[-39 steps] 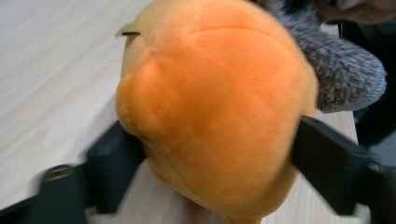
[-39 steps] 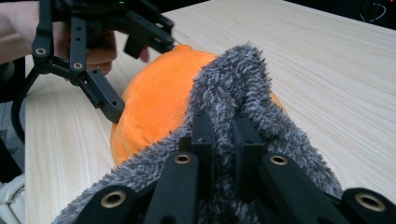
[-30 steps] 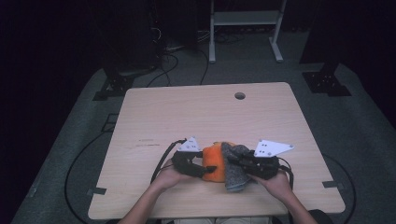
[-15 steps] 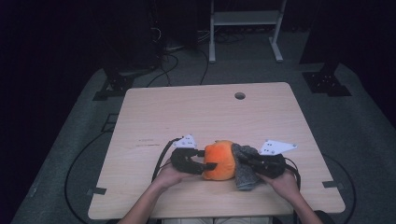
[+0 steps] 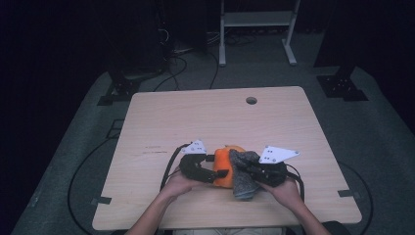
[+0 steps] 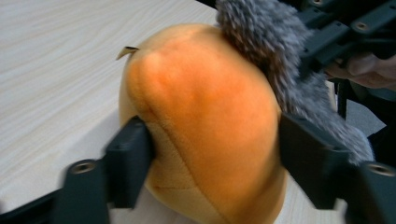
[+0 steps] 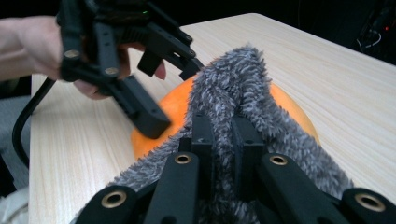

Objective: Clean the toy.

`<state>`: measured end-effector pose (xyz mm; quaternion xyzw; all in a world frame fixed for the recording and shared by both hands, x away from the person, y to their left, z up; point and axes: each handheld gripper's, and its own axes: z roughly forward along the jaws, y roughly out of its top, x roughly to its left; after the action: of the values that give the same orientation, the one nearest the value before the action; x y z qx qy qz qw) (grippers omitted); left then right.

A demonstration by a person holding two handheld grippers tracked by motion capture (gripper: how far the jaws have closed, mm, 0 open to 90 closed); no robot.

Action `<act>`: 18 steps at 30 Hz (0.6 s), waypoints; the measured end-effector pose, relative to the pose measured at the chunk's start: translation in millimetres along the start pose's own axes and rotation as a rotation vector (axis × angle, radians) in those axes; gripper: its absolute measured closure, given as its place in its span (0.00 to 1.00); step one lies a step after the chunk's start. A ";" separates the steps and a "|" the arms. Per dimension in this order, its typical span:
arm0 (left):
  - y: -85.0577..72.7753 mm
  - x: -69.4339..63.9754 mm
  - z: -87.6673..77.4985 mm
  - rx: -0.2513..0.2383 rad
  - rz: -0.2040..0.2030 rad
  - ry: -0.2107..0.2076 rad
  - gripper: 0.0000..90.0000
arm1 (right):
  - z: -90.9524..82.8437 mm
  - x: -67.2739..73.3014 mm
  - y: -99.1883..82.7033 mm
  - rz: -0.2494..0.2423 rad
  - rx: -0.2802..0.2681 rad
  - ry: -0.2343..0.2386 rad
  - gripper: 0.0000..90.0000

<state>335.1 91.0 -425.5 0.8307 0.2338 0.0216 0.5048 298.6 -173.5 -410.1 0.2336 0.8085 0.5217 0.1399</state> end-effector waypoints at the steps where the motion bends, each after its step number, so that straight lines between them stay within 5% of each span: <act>1: 0.6 -1.9 1.2 -0.002 0.018 0.019 0.29 | -0.4 -1.9 -1.2 0.008 -0.001 0.002 0.90; 9: 0.2 0.5 1.8 -0.016 0.027 0.016 0.36 | -16.5 -20.7 -22.6 0.055 0.066 -0.086 0.90; 11: 1.7 -1.3 2.0 -0.015 0.040 0.023 0.36 | -22.3 -19.8 -22.8 0.080 0.048 -0.067 0.90; 15: 4.9 -7.5 4.5 -0.012 0.064 0.029 0.38 | -22.1 -5.9 -8.4 0.028 -0.006 -0.015 0.90; 18: 4.4 -7.0 4.2 -0.008 0.056 0.009 0.33 | -12.9 -3.5 -6.4 0.005 0.007 -0.018 0.90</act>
<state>331.6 83.0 -422.4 0.8347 0.2128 0.0406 0.5064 294.1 -187.6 -410.6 0.2408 0.8084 0.5171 0.1451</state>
